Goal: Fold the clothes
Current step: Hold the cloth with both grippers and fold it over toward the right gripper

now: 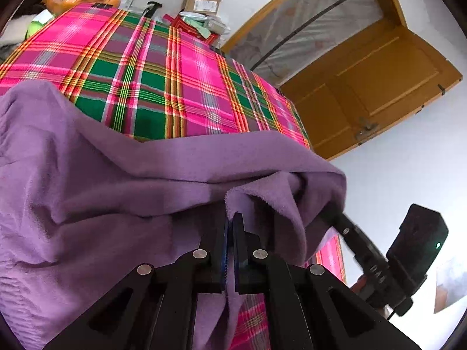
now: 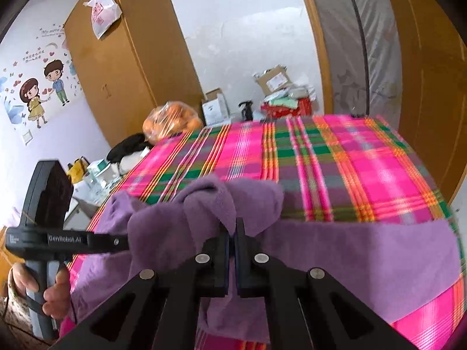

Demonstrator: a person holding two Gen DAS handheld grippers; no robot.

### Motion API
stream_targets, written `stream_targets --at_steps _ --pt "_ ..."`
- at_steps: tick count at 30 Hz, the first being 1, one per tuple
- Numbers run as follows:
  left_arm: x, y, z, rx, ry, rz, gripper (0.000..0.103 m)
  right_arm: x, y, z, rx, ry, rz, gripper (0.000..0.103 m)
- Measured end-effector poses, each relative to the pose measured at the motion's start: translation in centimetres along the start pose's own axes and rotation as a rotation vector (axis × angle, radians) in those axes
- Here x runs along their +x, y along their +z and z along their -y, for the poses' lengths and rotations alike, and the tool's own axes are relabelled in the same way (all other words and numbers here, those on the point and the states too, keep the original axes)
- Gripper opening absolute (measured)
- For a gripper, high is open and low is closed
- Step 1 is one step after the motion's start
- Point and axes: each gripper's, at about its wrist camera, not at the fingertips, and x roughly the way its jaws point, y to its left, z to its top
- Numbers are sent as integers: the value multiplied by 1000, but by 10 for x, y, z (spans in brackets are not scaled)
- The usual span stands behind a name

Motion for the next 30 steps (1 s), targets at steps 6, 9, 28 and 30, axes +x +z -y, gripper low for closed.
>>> stream_targets --at_steps 6,9,28,30 --pt "1 2 -4 -4 -3 1 3 -6 16 4 -10 -49 48 2" --pt "1 1 -10 -17 10 -4 3 -7 24 5 -20 -76 71 2" --pt "-10 17 -10 -40 -92 55 55 10 33 9 -40 -95 50 3" --pt "-3 19 0 1 -77 24 55 11 32 8 -38 -92 46 3"
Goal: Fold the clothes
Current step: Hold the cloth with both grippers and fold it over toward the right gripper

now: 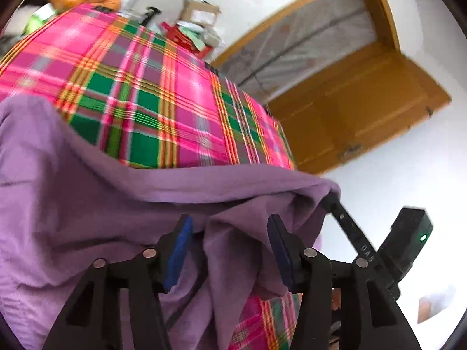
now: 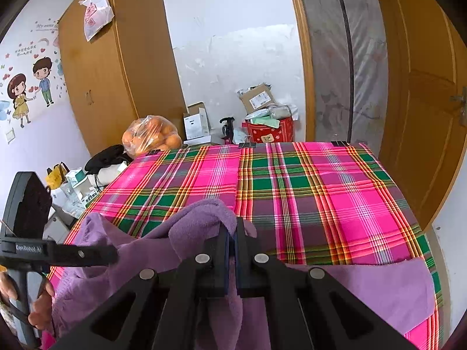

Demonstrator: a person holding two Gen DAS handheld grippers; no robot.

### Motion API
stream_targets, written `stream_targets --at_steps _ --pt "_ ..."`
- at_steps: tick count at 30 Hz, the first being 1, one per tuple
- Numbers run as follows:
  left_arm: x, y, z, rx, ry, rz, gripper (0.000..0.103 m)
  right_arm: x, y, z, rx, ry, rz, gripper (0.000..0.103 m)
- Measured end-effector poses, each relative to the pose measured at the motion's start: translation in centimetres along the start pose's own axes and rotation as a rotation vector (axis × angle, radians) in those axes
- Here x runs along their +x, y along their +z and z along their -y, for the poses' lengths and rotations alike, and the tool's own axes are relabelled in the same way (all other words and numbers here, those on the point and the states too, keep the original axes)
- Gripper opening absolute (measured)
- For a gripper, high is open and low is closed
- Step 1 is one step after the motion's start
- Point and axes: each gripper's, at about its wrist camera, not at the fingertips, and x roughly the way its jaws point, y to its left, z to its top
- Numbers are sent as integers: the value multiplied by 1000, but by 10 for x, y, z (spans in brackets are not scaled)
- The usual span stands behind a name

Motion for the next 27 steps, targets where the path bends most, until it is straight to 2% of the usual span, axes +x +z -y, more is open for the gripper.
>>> stream_targets --at_steps 5,10,14,16,18,20,22,23,27 --pt "19 -1 26 165 63 -50 55 -1 -1 0 15 18 -5 3" --pt "35 8 33 201 127 -70 55 -3 -4 -2 16 40 -14 3" --pt "48 9 32 187 124 -110 56 -4 -6 -5 21 57 -21 3" --pt "55 8 27 146 107 -130 55 -4 -7 -6 22 66 -23 3" --pt "54 6 24 124 109 -132 48 -4 -8 -8 22 72 -26 3" --pt "53 4 20 101 109 -133 21 -4 -9 -11 22 72 -29 3" --pt "49 3 16 72 94 -136 11 -5 -9 -11 26 74 -30 3" --pt "47 1 16 76 102 -127 8 -5 -9 -11 26 74 -29 3" --pt "37 -4 18 87 121 -79 6 -8 -7 -12 23 56 -19 3"
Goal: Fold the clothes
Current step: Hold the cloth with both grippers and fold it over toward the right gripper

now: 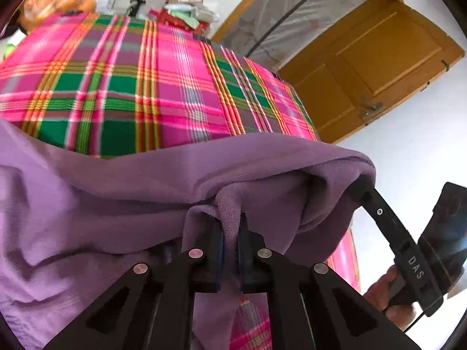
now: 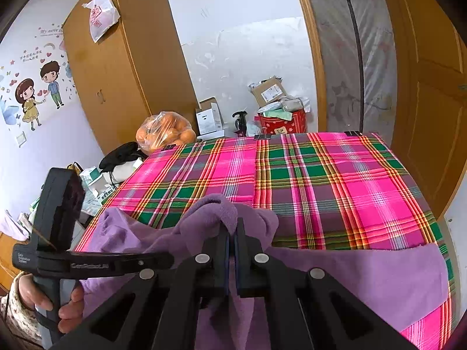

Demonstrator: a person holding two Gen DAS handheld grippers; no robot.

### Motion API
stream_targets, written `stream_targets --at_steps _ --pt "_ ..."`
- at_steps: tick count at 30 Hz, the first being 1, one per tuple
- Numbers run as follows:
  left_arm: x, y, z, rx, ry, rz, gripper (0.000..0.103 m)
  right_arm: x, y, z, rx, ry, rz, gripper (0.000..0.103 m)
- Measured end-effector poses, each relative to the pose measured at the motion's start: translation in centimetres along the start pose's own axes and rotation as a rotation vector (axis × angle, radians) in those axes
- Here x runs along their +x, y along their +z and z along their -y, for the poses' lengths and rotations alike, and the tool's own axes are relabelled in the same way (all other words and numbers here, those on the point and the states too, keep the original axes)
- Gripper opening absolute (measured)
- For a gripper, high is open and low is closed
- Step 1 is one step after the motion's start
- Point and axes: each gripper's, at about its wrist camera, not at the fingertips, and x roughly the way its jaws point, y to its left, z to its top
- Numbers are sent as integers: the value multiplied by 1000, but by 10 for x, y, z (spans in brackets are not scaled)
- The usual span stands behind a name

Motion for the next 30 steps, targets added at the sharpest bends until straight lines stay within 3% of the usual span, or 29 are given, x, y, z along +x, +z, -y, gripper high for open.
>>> stream_targets --at_steps 11,22,30 --pt "-40 -12 -15 -52 -20 90 6 -2 15 3 -14 -45 40 3" --pt "-49 -38 -36 -111 -15 80 6 28 36 4 -54 -117 62 3" --pt "-50 -54 -42 -103 28 59 6 64 49 17 -45 -167 25 3"
